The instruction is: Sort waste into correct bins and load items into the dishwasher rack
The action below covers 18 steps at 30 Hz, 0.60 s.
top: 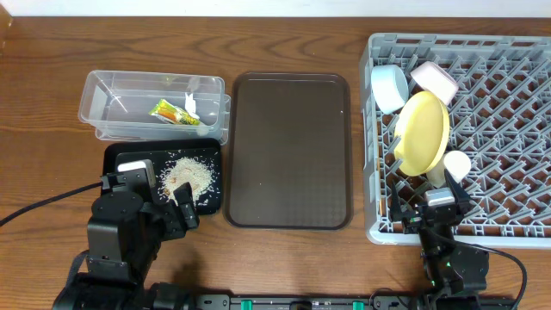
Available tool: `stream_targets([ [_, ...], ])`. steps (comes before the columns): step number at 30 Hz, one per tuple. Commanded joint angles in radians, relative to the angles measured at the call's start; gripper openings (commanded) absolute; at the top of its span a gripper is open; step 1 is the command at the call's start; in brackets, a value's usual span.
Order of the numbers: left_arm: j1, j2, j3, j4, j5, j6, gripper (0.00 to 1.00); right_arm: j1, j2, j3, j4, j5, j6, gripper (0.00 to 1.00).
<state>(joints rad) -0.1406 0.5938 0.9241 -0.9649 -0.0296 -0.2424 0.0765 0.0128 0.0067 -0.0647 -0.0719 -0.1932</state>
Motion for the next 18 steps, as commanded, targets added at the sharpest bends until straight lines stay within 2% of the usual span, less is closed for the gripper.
stream_targets([
  [1,-0.001,-0.001,-0.003,0.001,-0.005,-0.005,0.93,-0.008,-0.007,-0.001,-0.003,-0.011,-0.014,0.99],
  [11,0.011,-0.036,-0.055,0.033,-0.036,0.026,0.93,-0.008,-0.007,-0.001,-0.003,-0.011,-0.014,0.99],
  [18,0.042,-0.224,-0.343,0.303,-0.035,0.044,0.93,-0.008,-0.007,-0.001,-0.003,-0.011,-0.014,0.99],
])
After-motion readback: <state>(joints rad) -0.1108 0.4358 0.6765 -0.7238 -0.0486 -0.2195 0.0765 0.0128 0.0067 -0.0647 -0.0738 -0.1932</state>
